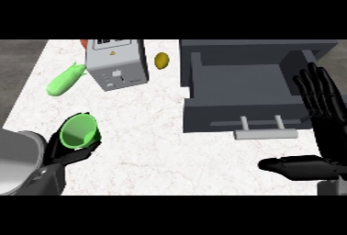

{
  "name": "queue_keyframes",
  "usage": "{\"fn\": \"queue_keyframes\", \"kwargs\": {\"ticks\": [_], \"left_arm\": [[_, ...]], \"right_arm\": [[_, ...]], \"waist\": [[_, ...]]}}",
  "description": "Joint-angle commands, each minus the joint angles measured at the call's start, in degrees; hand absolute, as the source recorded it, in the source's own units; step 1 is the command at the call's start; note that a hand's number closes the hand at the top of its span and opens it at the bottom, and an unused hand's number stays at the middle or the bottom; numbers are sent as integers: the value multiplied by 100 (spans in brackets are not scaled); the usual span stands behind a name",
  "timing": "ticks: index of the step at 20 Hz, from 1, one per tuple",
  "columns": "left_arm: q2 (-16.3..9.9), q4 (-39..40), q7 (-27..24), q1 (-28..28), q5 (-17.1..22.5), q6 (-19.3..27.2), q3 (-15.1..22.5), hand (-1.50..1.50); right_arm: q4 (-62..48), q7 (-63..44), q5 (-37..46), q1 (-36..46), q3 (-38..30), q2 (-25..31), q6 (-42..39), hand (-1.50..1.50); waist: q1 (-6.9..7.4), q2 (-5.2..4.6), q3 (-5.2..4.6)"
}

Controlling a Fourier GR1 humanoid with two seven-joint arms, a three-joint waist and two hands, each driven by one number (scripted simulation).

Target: Pick up the cup, place it into the drawer and close the drawer

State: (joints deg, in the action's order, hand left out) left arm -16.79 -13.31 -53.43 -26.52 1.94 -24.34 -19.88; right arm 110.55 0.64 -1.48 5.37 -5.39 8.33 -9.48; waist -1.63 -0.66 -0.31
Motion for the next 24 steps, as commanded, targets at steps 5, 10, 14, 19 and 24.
{"fn": "queue_keyframes", "kwargs": {"ticks": [5, 10, 14, 19, 24], "left_arm": [[141, -148, -540, 101, 222, -1610, 10, 150], [278, -446, -614, -204, 286, -1189, 7, 150], [409, -440, -771, -197, 453, -682, -175, 150], [515, -689, -1105, 34, 702, -293, -403, 150], [695, -1167, -1058, -302, 709, -161, -261, 150]], "right_arm": [[-28, 104, 62, -99, -13, 70, -75, -150], [-252, 238, 41, 22, -201, 188, -111, -150], [162, -35, 141, -104, 108, -62, 41, -150], [-31, 83, -159, -142, -259, 157, -165, -150], [-345, 182, -51, 38, -322, 147, -78, -150]], "waist": [[34, 9, 3], [32, 6, 10], [5, 17, 8], [76, 38, 19], [119, 40, 24]]}}
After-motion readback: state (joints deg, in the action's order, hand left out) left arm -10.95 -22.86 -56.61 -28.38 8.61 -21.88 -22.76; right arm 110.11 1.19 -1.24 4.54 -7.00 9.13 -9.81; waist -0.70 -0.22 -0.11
